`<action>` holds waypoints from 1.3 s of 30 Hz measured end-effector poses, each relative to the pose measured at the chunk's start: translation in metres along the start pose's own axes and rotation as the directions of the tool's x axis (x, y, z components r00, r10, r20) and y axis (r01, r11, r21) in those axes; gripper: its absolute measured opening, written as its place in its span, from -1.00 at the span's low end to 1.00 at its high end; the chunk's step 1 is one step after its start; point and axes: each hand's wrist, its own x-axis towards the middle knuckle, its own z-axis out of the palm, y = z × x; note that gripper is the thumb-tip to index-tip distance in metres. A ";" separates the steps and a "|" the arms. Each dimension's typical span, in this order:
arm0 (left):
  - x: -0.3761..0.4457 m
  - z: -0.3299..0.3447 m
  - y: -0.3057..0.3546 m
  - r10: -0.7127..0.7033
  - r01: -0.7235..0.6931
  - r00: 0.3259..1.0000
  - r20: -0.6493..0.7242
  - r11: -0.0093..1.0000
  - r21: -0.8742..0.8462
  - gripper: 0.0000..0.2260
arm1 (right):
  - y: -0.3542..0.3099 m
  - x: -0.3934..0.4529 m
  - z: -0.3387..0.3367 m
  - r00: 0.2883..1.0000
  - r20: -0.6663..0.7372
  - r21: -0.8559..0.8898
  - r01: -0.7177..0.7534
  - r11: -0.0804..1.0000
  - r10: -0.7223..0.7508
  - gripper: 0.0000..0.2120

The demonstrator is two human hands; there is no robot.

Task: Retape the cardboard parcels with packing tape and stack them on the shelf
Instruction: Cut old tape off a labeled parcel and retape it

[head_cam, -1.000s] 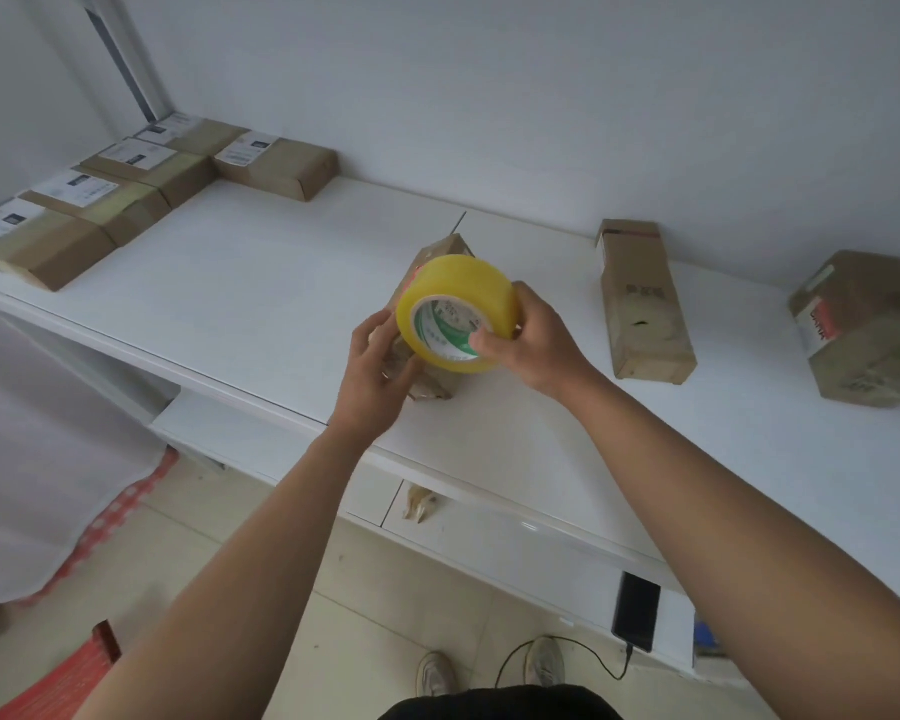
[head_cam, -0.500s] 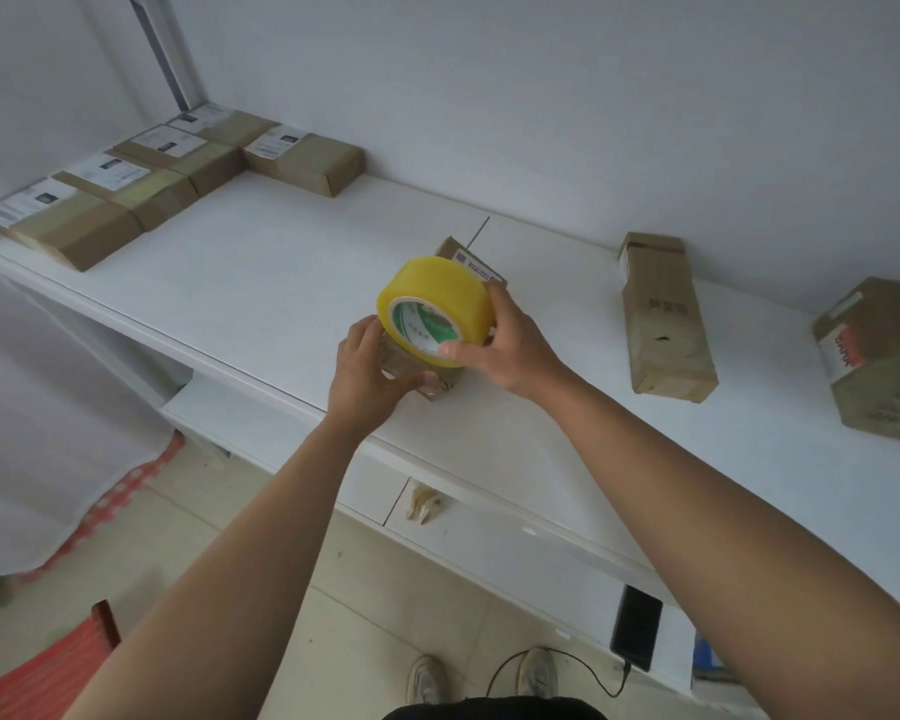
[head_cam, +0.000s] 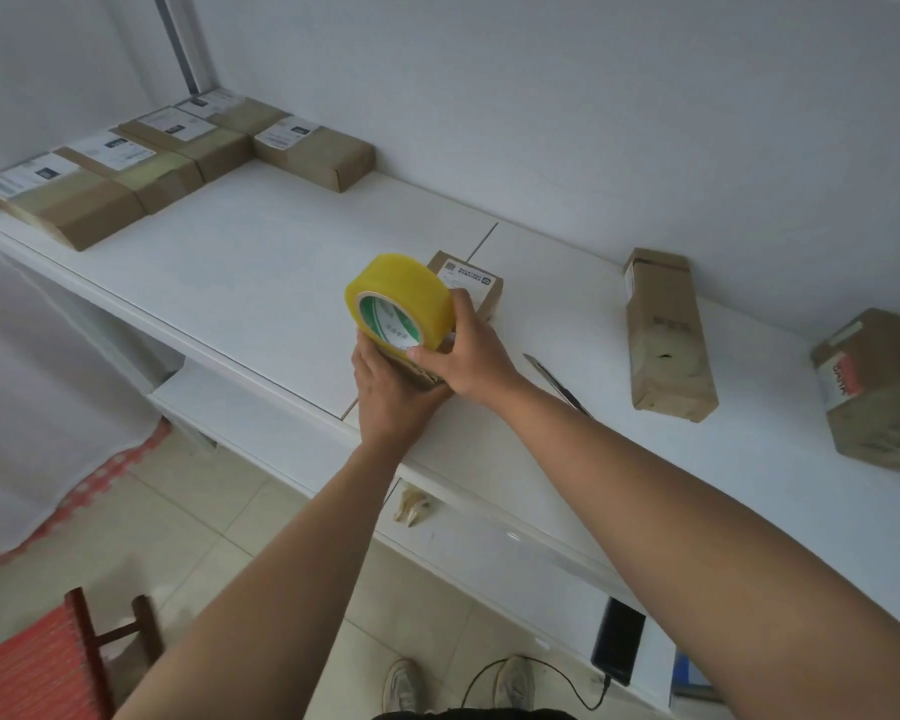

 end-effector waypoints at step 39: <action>0.001 -0.007 -0.015 -0.020 0.025 0.999 -0.049 0.994 0.105 0.07 | 0.021 -0.071 -0.036 0.978 -0.169 0.157 -0.093 0.983 0.120 -0.57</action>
